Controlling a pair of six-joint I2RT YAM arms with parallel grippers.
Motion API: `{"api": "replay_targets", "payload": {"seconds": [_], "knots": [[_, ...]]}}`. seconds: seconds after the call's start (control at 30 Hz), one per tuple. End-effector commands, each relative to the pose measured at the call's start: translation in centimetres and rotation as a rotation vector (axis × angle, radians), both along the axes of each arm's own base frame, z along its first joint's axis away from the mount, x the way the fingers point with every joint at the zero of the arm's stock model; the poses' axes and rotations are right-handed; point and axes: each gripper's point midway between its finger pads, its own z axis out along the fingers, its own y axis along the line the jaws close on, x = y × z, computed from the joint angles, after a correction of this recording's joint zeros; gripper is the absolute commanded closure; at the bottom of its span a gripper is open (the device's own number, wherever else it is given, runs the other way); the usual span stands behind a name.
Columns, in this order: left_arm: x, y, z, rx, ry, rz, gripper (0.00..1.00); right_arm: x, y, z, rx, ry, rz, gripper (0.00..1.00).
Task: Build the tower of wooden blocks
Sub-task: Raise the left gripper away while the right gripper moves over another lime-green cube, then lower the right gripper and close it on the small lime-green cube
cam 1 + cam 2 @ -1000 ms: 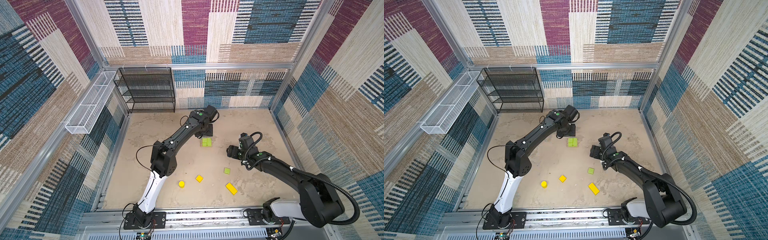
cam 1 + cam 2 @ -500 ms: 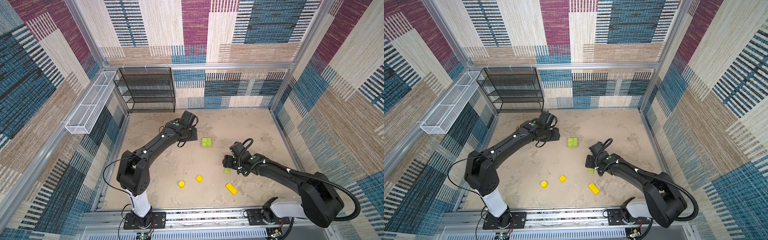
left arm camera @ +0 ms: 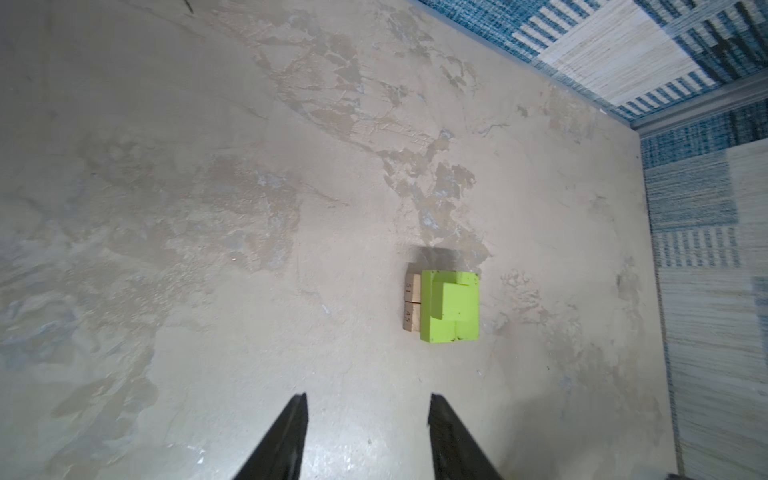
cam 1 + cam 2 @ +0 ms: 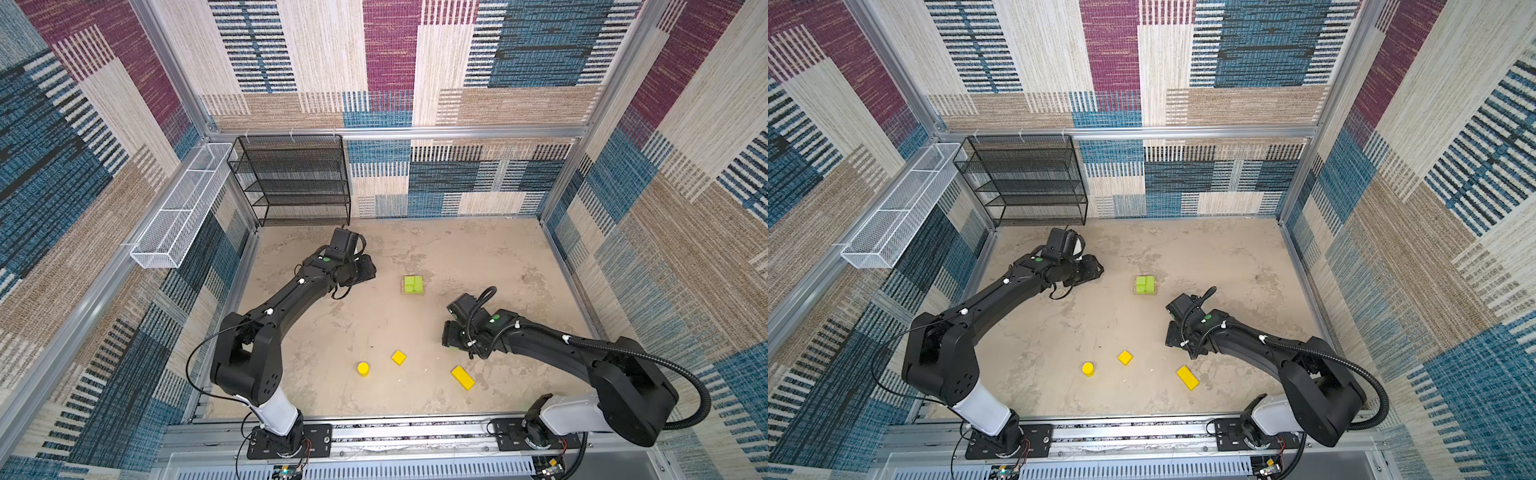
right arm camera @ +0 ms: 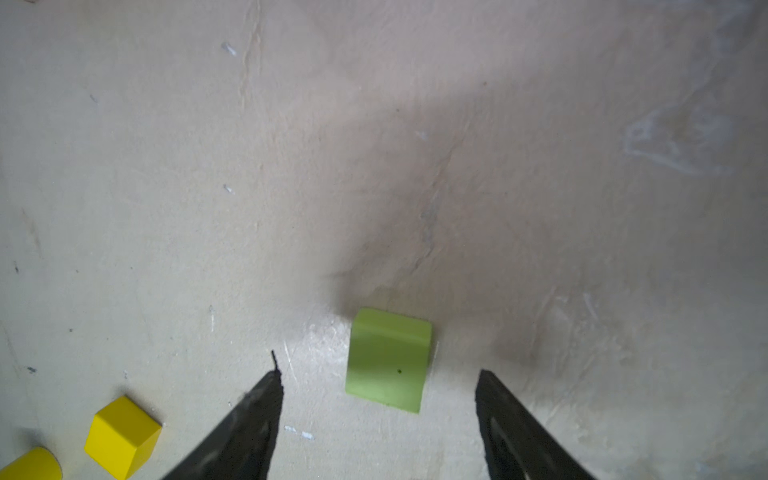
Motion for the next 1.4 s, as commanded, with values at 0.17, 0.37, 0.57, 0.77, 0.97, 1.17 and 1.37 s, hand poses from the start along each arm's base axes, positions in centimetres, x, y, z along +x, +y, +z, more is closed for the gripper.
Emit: {"api": "replay_targets", "payload": {"seconds": [0.17,0.37,0.57,0.77,0.97,1.17,1.37], "knots": [[0.5,-1.5,0.1,-0.090,0.001,-0.022,0.50,0.1,-0.7,-0.5,-0.074,0.022,-0.023,0.25],[0.6,-3.0,0.3,-0.176,0.004,-0.053,0.53,0.3,-0.6,-1.2,-0.104,0.043,0.003,0.28],[0.6,-2.8,0.1,-0.164,0.009,-0.049,0.54,0.4,-0.5,-1.1,-0.104,0.042,0.005,0.38],[0.5,-2.7,-0.2,-0.150,0.017,-0.050,0.54,0.5,0.0,-1.0,-0.095,0.043,0.012,0.47],[0.5,-3.0,-0.3,-0.159,0.023,-0.061,0.54,0.6,0.2,-1.4,-0.099,0.052,0.025,0.49],[0.5,-3.1,-0.4,-0.164,0.031,-0.067,0.54,0.7,0.5,-1.3,-0.098,0.050,0.030,0.54],[0.6,-3.3,-0.6,-0.170,0.036,-0.070,0.54,0.7,0.3,-1.2,-0.105,0.049,0.028,0.55]]}}
